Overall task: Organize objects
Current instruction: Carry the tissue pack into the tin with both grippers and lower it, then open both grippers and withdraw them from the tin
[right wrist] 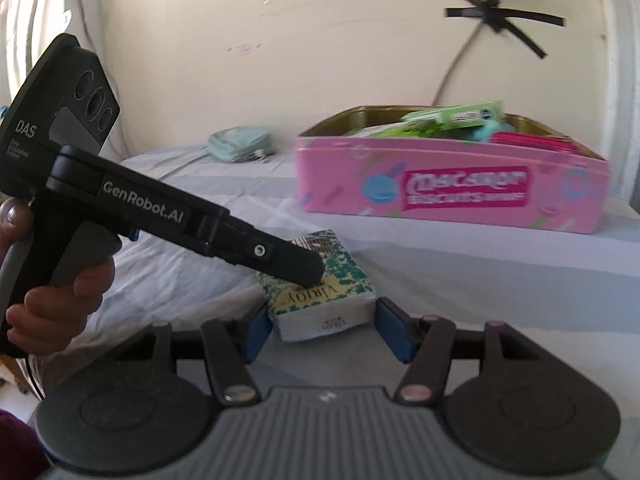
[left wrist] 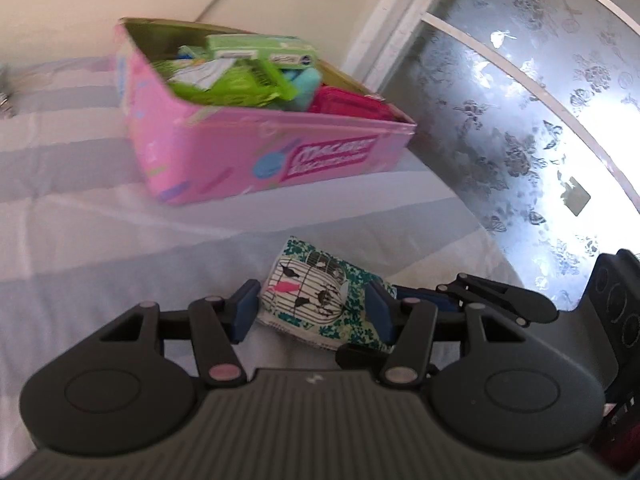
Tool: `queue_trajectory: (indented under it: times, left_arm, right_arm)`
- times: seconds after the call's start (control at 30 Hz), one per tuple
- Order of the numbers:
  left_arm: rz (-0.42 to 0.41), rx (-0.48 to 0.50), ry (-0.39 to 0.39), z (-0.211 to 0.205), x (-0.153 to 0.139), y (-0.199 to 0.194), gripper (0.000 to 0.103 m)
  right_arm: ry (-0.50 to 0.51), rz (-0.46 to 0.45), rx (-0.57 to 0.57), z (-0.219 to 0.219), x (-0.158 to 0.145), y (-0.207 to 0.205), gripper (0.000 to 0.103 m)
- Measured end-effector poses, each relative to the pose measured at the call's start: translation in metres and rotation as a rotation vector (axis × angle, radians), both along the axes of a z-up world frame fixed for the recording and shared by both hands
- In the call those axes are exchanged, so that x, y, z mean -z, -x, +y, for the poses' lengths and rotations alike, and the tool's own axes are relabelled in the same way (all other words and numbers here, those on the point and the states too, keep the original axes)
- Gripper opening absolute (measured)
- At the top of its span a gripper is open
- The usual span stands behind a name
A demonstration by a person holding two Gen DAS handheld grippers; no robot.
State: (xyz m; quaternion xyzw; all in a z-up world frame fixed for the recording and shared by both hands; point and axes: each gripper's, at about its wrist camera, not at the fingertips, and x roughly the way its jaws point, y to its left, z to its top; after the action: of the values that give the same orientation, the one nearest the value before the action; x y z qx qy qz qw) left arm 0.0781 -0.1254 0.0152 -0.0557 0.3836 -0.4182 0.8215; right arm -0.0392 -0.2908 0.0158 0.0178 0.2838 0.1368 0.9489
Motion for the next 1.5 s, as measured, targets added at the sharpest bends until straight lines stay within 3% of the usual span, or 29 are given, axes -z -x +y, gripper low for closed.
queue_trajectory:
  times: [0.13, 0.3, 0.43, 0.57, 0.8, 0.87, 1.2, 1.43, 1.5]
  left_arm:
    - [-0.052, 0.019, 0.027, -0.017, -0.030, -0.012, 0.059]
    - [-0.159, 0.001, 0.000, -0.043, -0.067, -0.036, 0.059]
    - [-0.183, -0.012, -0.004, -0.063, -0.082, -0.064, 0.060]
    - [-0.192, -0.025, -0.022, -0.089, -0.084, -0.088, 0.060]
    - [-0.169, -0.087, -0.085, -0.116, -0.064, -0.127, 0.061]
    - [-0.166, -0.114, -0.098, -0.117, -0.059, -0.133, 0.061]
    - [-0.235, -0.155, -0.104, -0.110, -0.075, -0.112, 0.061]
    - [-0.303, -0.218, -0.158, -0.093, -0.084, -0.077, 0.062]
    - [-0.327, -0.233, -0.171, -0.085, -0.085, -0.065, 0.069]
  right_arm:
    - [-0.022, -0.093, 0.032, -0.019, -0.021, -0.009, 0.058]
    - [0.006, -0.200, 0.048, -0.034, -0.049, -0.042, 0.058]
    - [0.033, -0.246, 0.076, -0.048, -0.061, -0.073, 0.058]
    - [0.032, -0.242, 0.108, -0.066, -0.062, -0.104, 0.058]
    - [0.055, -0.184, 0.130, -0.084, -0.037, -0.152, 0.060]
    - [0.062, -0.184, 0.142, -0.084, -0.031, -0.158, 0.066]
    - [-0.012, -0.237, 0.171, -0.096, -0.039, -0.135, 0.069]
    - [-0.146, -0.245, 0.256, -0.107, -0.039, -0.098, 0.072]
    - [-0.194, -0.244, 0.281, -0.111, -0.039, -0.088, 0.072]
